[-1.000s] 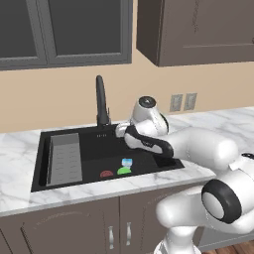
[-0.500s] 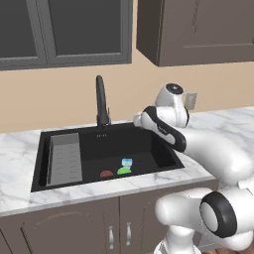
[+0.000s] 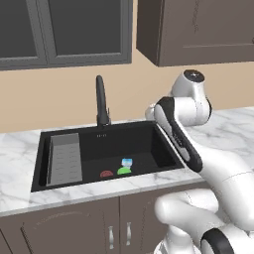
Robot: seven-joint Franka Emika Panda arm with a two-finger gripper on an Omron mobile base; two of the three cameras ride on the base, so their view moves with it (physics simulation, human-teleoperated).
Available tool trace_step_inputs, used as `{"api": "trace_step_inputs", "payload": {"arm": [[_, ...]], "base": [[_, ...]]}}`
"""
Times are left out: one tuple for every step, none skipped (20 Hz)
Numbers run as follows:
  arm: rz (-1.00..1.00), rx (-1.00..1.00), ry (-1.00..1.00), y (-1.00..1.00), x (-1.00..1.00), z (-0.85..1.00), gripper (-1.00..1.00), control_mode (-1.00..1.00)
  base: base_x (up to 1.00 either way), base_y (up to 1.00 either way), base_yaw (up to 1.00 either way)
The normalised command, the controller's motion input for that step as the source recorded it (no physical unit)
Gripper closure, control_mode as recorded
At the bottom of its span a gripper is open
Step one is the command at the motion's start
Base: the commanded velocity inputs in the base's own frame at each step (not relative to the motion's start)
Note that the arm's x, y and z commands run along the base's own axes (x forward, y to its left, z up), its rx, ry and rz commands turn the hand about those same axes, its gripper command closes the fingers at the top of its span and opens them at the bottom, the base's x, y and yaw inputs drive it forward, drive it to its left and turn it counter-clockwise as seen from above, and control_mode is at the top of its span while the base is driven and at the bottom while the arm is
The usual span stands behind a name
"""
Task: Pick the cup and saucepan and place them in the sink. Then turn on the water.
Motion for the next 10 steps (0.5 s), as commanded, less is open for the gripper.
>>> {"api": "trace_step_inputs", "payload": {"arm": [[-0.26,-0.04,-0.17,0.17,-1.0,0.11,-1.0,-1.0],[-0.27,-0.04,-0.18,0.19,-1.0,0.1,-1.0,-1.0],[-0.27,-0.04,-0.18,0.17,-1.0,0.21,-1.0,-1.0],[-0.25,-0.03,-0.18,0.11,-1.0,0.32,-1.0,-1.0],[-0.25,-0.01,-0.12,0.0,-1.0,0.44,-1.0,-1.0],[-0.23,0.0,-0.08,0.0,-1.0,0.54,-1.0,-1.0],[-0.24,0.0,-0.03,0.0,-1.0,0.6,-1.0,-1.0],[-0.25,0.0,-0.02,0.0,-1.0,0.54,-1.0,-1.0],[-0.23,0.0,-0.07,0.0,-1.0,0.34,-1.0,-1.0],[-0.21,0.0,-0.11,0.02,-1.0,0.15,-1.0,-1.0]], "base": [[0.0,0.0,0.0],[0.0,0.0,0.0],[0.0,0.0,0.0],[0.0,0.0,0.0],[0.0,0.0,0.0],[0.0,0.0,0.0],[0.0,0.0,0.0],[0.0,0.0,0.0],[0.0,0.0,0.0],[0.0,0.0,0.0]]}}
